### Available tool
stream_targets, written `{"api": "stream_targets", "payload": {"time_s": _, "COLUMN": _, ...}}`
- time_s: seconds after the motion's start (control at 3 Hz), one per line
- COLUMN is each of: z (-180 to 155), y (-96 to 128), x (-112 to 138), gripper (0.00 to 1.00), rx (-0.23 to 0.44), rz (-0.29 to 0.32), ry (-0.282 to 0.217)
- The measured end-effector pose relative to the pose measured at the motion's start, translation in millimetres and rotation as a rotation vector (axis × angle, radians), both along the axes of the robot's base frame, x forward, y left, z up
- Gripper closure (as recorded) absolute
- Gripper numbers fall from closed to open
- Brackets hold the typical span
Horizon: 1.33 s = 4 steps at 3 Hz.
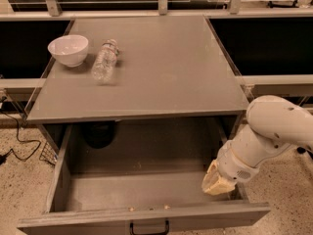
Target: Open top drawer
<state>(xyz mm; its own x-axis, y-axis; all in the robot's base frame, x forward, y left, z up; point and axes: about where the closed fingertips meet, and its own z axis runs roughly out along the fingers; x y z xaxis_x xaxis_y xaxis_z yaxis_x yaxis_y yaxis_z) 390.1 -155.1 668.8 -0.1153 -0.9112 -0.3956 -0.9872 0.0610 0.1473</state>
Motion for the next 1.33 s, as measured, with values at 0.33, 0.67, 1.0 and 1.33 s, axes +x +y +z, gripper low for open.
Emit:
{"api": "stream_targets", "payload": {"time_s": 0.33, "z": -0.8, "y": 2.0, "x": -1.7, "gripper": 0.74, "rx": 0.000, "rz": 0.017, "ry": 0.031}}
{"api": "stream_targets", "payload": {"time_s": 0.67, "z": -0.9, "y": 2.0, "x": -1.8, "gripper": 0.50, "rx": 0.000, "rz": 0.018, "ry": 0.032}}
{"api": "stream_targets", "payload": {"time_s": 1.0, "z": -0.8, "y": 2.1, "x": -1.8, "gripper": 0.27, "rx": 0.000, "rz": 0.018, "ry": 0.032}}
{"api": "stream_targets", "payload": {"time_s": 1.33, "z": -0.8, "y": 2.1, "x": -1.8, "gripper": 0.04, "rx": 0.000, "rz": 0.018, "ry": 0.032}}
